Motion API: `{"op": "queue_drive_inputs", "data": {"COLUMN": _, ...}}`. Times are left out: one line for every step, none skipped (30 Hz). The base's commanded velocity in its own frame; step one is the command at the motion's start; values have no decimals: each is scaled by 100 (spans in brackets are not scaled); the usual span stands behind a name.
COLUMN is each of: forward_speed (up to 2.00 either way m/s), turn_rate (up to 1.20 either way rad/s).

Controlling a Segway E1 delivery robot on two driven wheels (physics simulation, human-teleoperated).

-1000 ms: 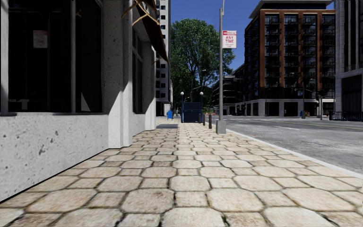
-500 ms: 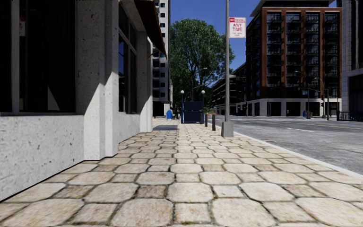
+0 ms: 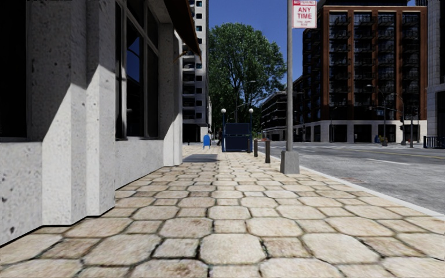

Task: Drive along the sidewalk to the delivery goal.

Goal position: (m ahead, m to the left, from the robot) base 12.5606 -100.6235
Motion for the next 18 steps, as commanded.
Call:
{"op": "queue_drive_inputs", "data": {"forward_speed": 200, "turn_rate": 0}}
{"op": "queue_drive_inputs", "data": {"forward_speed": 200, "turn_rate": 0}}
{"op": "queue_drive_inputs", "data": {"forward_speed": 200, "turn_rate": 0}}
{"op": "queue_drive_inputs", "data": {"forward_speed": 200, "turn_rate": 0}}
{"op": "queue_drive_inputs", "data": {"forward_speed": 200, "turn_rate": 0}}
{"op": "queue_drive_inputs", "data": {"forward_speed": 200, "turn_rate": 0}}
{"op": "queue_drive_inputs", "data": {"forward_speed": 200, "turn_rate": 0}}
{"op": "queue_drive_inputs", "data": {"forward_speed": 200, "turn_rate": 0}}
{"op": "queue_drive_inputs", "data": {"forward_speed": 200, "turn_rate": 0}}
{"op": "queue_drive_inputs", "data": {"forward_speed": 200, "turn_rate": 0}}
{"op": "queue_drive_inputs", "data": {"forward_speed": 200, "turn_rate": 0}}
{"op": "queue_drive_inputs", "data": {"forward_speed": 200, "turn_rate": 0}}
{"op": "queue_drive_inputs", "data": {"forward_speed": 200, "turn_rate": 0}}
{"op": "queue_drive_inputs", "data": {"forward_speed": 200, "turn_rate": 0}}
{"op": "queue_drive_inputs", "data": {"forward_speed": 200, "turn_rate": 0}}
{"op": "queue_drive_inputs", "data": {"forward_speed": 200, "turn_rate": 0}}
{"op": "queue_drive_inputs", "data": {"forward_speed": 200, "turn_rate": 0}}
{"op": "queue_drive_inputs", "data": {"forward_speed": 200, "turn_rate": 0}}
